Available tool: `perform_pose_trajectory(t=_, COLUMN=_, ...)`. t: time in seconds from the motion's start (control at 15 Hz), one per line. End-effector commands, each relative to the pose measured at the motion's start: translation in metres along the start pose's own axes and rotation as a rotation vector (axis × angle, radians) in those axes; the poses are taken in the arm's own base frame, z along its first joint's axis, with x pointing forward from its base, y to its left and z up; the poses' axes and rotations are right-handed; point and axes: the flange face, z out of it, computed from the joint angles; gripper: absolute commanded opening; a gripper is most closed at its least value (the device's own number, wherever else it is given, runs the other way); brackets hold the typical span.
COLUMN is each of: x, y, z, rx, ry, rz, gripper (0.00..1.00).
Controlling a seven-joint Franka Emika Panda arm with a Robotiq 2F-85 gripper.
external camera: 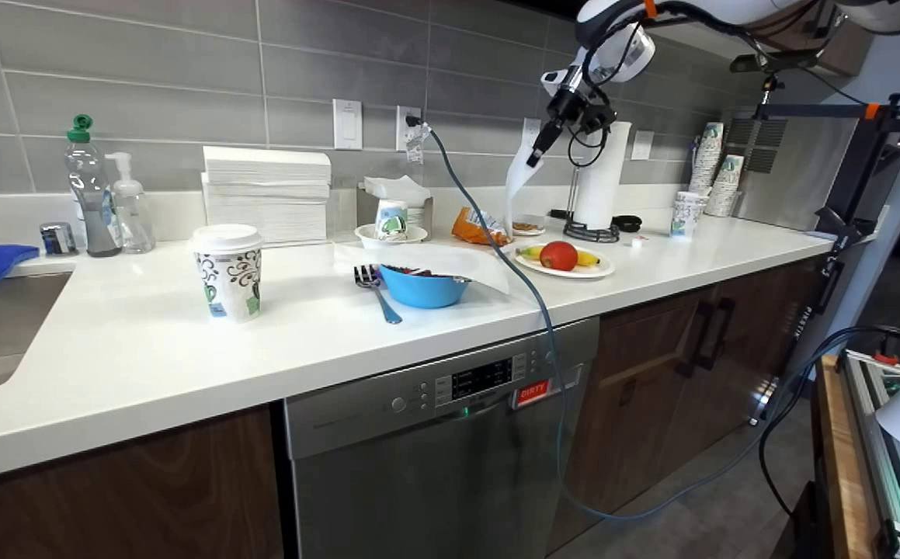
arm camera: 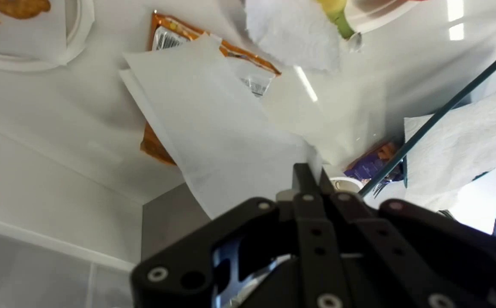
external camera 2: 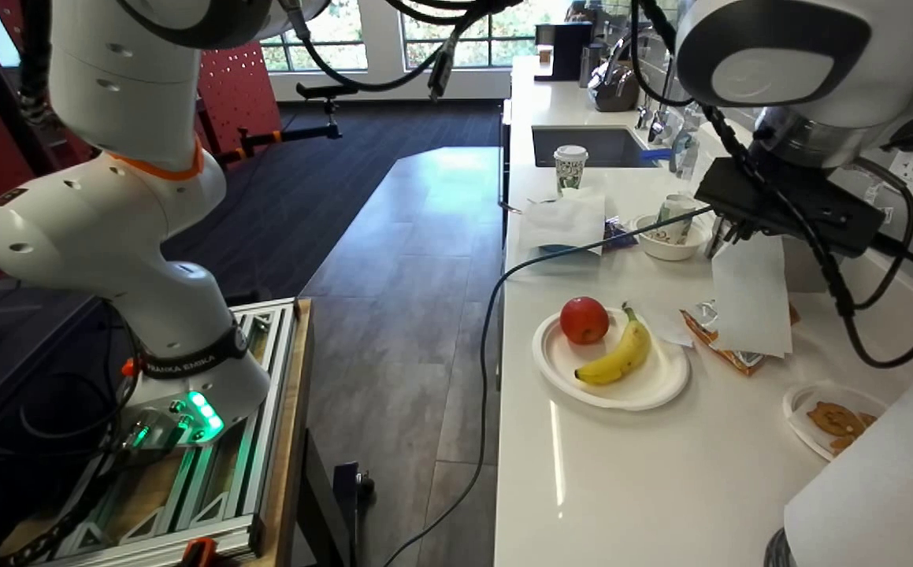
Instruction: Place the white paper towel on top of the fruits on the plate.
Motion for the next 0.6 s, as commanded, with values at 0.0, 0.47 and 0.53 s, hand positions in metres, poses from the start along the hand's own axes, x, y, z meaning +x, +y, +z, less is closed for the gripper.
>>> perform_pose_trajectory(t=0.0, x=-0.012, y=-0.032, z=-0.018, rx=-0.064, ry=0.144, rz=-0.095, gripper=0.0)
perform_pose_trajectory(t=0.47, x=-0.058, y=-0.093, z=0.002, rx=0.13, ry=0.457, rz=-0.178, gripper=0.0)
perform_pose_trajectory(t=0.53, x=-0.075, y=-0.101, z=0.015, rx=0.201, ry=0.46, rz=-0.156, gripper=0.0)
